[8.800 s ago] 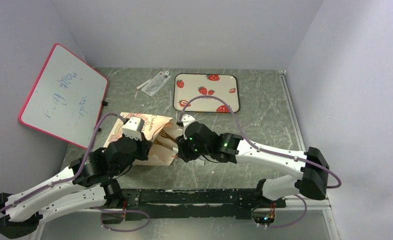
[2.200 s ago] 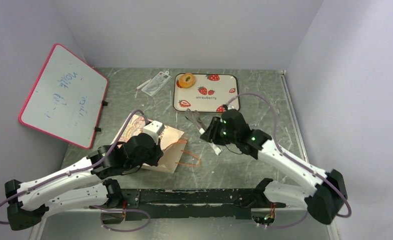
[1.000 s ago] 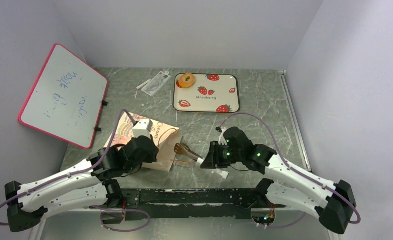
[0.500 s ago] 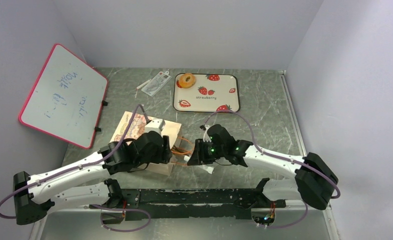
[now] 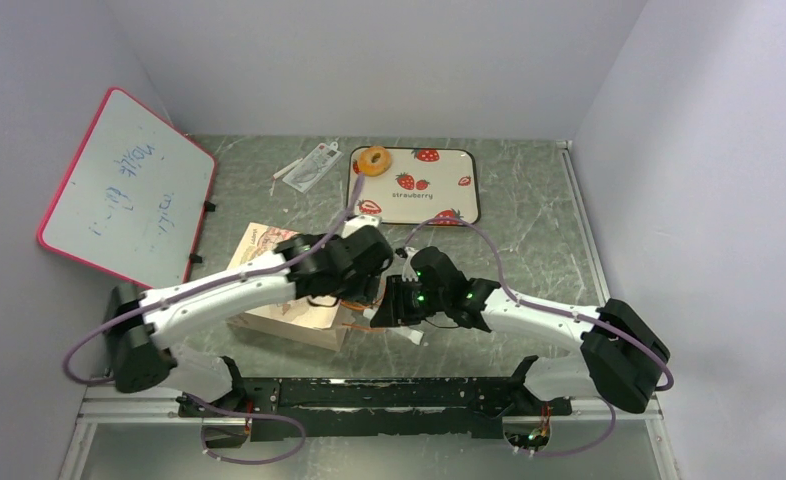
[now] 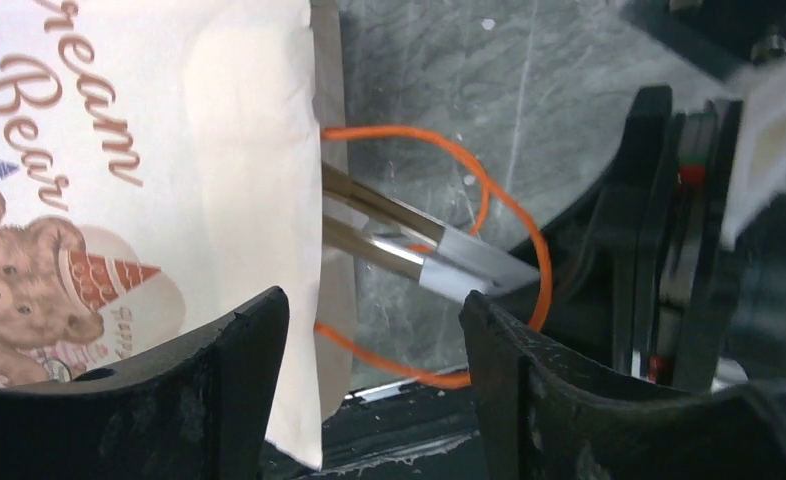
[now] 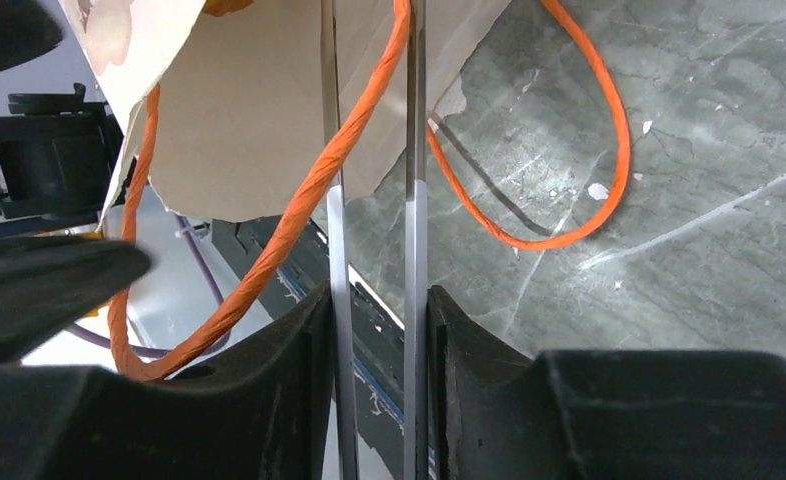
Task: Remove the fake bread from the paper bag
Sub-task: Take out the fake bread from the paper bag.
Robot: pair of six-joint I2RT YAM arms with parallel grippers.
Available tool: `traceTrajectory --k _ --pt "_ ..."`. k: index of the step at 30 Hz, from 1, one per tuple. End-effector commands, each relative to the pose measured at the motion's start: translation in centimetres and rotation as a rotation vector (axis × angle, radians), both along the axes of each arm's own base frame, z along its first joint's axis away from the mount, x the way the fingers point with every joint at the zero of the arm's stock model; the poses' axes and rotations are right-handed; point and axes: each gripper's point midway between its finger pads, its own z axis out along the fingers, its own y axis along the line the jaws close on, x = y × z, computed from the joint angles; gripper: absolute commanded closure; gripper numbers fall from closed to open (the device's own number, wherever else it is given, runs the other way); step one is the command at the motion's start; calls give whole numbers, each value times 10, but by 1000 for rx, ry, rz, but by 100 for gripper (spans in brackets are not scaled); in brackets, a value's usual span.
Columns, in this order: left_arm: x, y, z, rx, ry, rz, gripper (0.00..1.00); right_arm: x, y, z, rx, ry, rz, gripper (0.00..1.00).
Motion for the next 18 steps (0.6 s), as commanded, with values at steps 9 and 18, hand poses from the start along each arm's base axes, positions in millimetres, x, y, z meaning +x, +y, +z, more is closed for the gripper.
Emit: traceTrajectory --k 9,18 --pt "18 13 -11 305 -5 -14 27 3 7 18 59 -56 10 62" --pt "17 18 -21 355 6 -14 28 -1 4 18 63 -45 8 62"
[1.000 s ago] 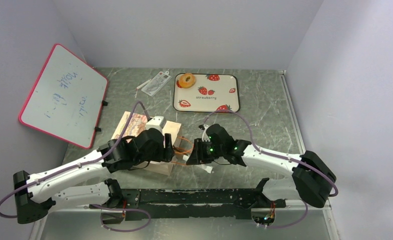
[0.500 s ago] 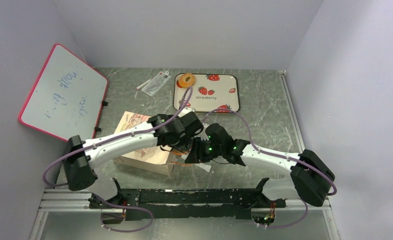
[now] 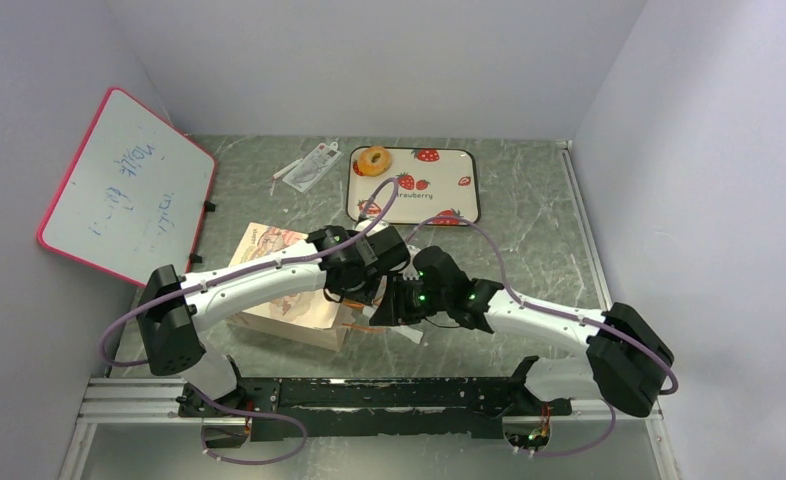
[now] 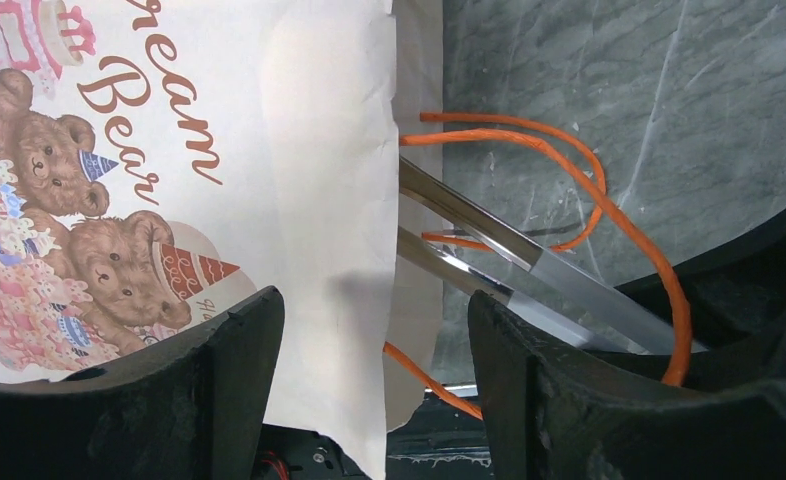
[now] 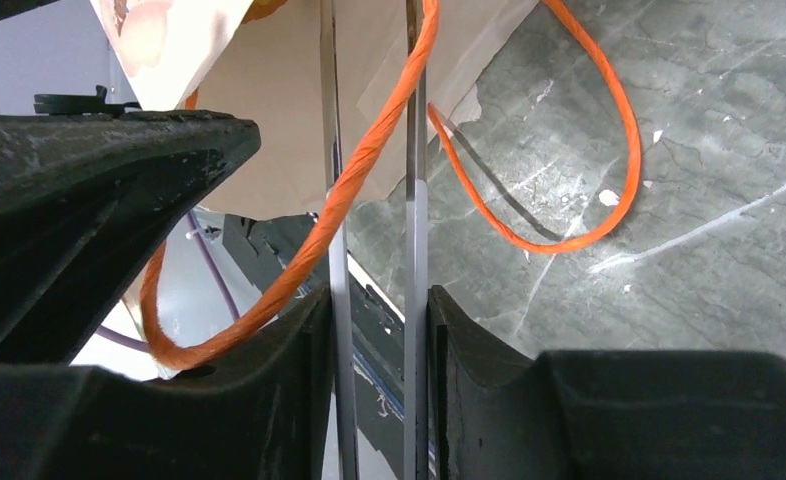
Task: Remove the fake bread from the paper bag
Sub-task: Take out the fake bread from the paper bag.
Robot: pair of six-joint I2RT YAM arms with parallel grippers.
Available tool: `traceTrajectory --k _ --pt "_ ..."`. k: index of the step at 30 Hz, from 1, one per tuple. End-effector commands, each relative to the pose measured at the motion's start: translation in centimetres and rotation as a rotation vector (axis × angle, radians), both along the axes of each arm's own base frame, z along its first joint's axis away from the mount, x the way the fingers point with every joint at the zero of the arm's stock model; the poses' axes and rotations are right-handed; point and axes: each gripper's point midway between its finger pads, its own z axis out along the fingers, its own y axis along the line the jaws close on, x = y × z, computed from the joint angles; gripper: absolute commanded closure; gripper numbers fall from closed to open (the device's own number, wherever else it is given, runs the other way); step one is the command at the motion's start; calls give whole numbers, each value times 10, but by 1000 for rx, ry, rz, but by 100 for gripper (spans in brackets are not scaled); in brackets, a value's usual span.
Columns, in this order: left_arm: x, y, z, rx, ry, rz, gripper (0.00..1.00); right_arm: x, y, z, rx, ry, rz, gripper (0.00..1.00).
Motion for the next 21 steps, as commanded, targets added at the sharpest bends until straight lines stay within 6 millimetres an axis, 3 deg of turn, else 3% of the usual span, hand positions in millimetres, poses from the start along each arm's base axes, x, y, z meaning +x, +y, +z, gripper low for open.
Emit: traceTrajectory --k 1,9,21 --pt "0 2 0 26 -10 -17 28 -3 2 9 40 -19 11 63" --pt "0 -2 -13 80 8 -36 27 -5 1 7 42 -12 8 62" --pt "5 16 -23 169 -38 36 30 -8 -9 0 31 6 -10 63"
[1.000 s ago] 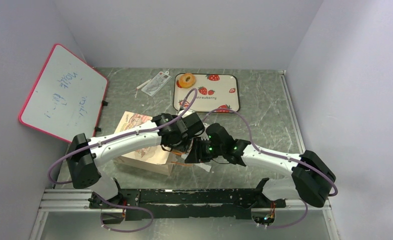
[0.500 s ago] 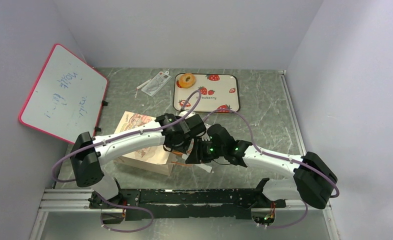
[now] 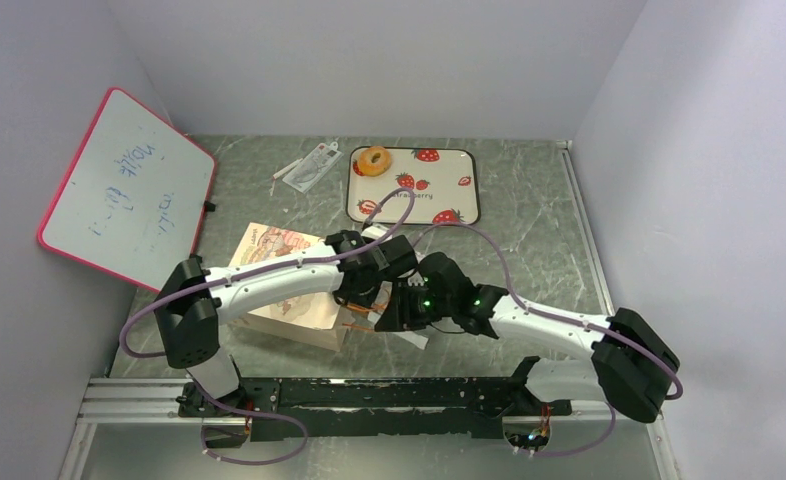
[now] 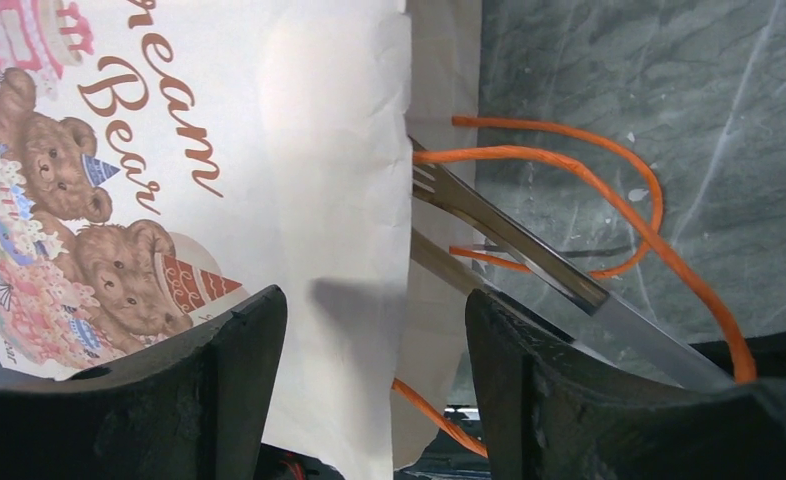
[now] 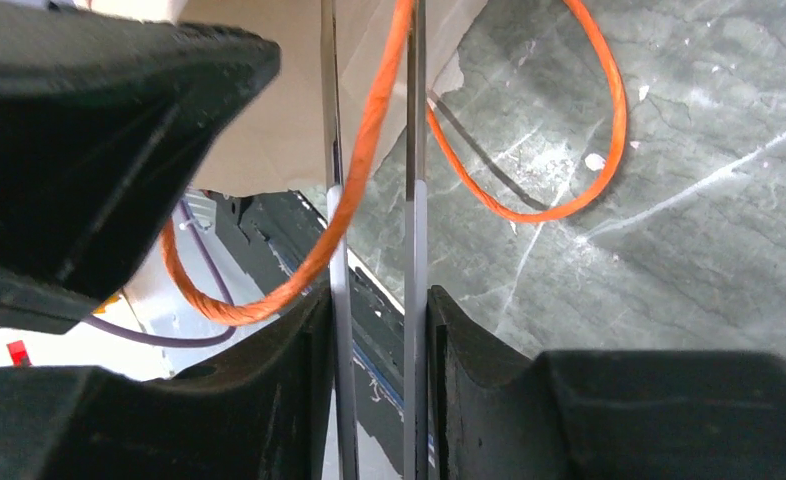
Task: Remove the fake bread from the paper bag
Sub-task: Take out the fake bread from the paper bag.
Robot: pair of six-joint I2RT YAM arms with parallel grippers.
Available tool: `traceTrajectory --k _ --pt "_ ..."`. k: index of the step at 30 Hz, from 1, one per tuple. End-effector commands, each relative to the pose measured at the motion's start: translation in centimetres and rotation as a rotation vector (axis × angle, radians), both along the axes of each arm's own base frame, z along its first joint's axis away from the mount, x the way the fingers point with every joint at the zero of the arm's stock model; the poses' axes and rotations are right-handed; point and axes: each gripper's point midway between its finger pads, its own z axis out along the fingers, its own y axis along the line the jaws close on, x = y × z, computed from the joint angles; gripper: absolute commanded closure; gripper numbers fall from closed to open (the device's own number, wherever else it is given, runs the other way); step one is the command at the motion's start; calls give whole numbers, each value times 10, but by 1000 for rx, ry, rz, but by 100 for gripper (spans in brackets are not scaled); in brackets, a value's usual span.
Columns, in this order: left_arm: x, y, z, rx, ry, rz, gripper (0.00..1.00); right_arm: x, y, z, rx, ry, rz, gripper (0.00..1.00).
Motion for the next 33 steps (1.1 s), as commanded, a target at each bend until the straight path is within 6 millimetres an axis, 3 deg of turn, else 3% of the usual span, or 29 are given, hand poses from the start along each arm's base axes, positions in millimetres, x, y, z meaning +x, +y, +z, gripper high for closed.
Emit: traceTrajectory --k 1,11,13,16,17,25,33 --pt "2 14 -4 71 -34 25 30 0 0 7 34 -14 -3 63" --pt "4 23 -14 114 -55 48 40 -1 -7 2 26 -2 -15 63" --pt "5 24 -13 114 -68 50 50 -2 -8 1 26 0 -17 63" --pt "8 25 -9 115 -89 58 87 -3 -11 -1 19 4 -18 63" --pt "8 27 -7 121 -96 65 92 -3 -11 -1 18 4 -18 63" --pt "9 37 20 68 -155 45 93 2 -9 8 25 -32 -9 64" --pt "2 39 54 -208 -244 -31 93 11 0 32 54 -85 4 64"
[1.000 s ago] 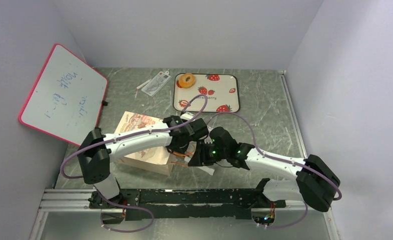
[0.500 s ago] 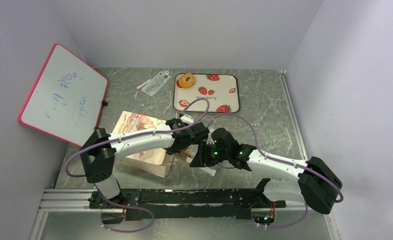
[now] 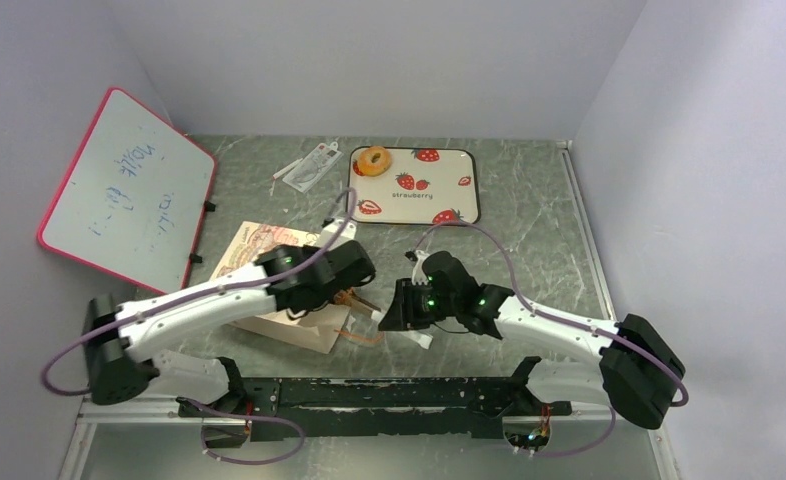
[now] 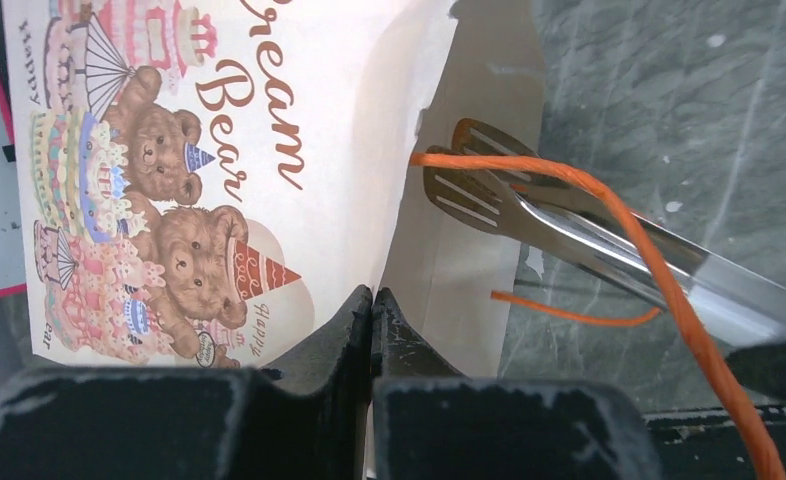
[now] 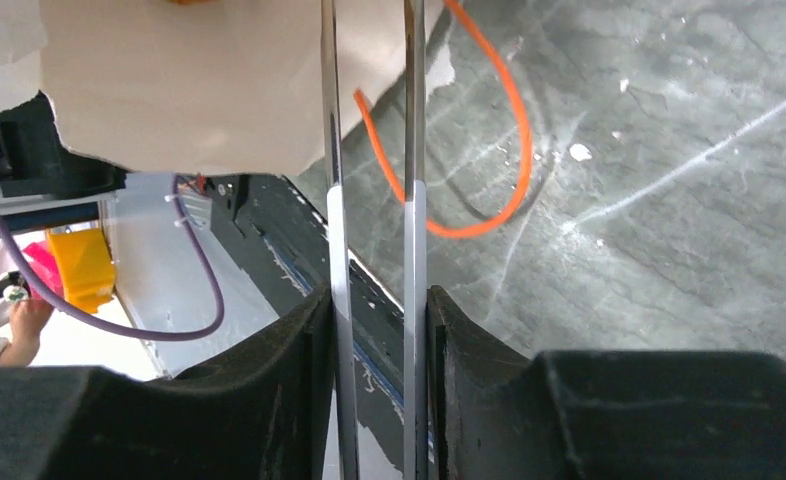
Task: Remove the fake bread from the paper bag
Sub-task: Take out the fake bread from the paper bag.
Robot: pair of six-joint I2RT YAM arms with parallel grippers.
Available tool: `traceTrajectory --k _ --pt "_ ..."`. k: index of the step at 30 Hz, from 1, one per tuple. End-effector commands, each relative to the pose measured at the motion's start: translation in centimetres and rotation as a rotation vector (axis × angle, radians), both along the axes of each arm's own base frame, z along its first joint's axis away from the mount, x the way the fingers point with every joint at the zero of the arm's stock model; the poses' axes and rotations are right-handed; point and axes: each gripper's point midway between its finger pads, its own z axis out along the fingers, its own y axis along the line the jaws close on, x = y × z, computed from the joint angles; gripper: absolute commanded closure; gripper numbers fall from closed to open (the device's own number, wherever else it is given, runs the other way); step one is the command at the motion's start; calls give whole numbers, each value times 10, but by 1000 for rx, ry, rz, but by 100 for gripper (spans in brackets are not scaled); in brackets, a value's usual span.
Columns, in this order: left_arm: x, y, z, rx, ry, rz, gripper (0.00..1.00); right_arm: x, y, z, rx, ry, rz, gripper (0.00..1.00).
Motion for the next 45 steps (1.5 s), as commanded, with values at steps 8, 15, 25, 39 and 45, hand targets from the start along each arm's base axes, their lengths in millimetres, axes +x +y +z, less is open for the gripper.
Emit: traceTrajectory --k 8,15,25,39,45 --pt "-5 -8 14 -155 -47 -109 93 20 26 51 104 -104 34 63" --pt "-4 -7 16 -161 -59 -107 93 18 33 57 132 -100 64 62" --pt "-3 -13 18 -179 -62 -129 93 13 46 57 164 -84 102 58" --pt "-5 -20 17 -194 -42 -160 93 18 64 51 173 -86 121 53" --pt "-6 -22 18 -204 -39 -167 93 20 75 51 183 -91 141 53"
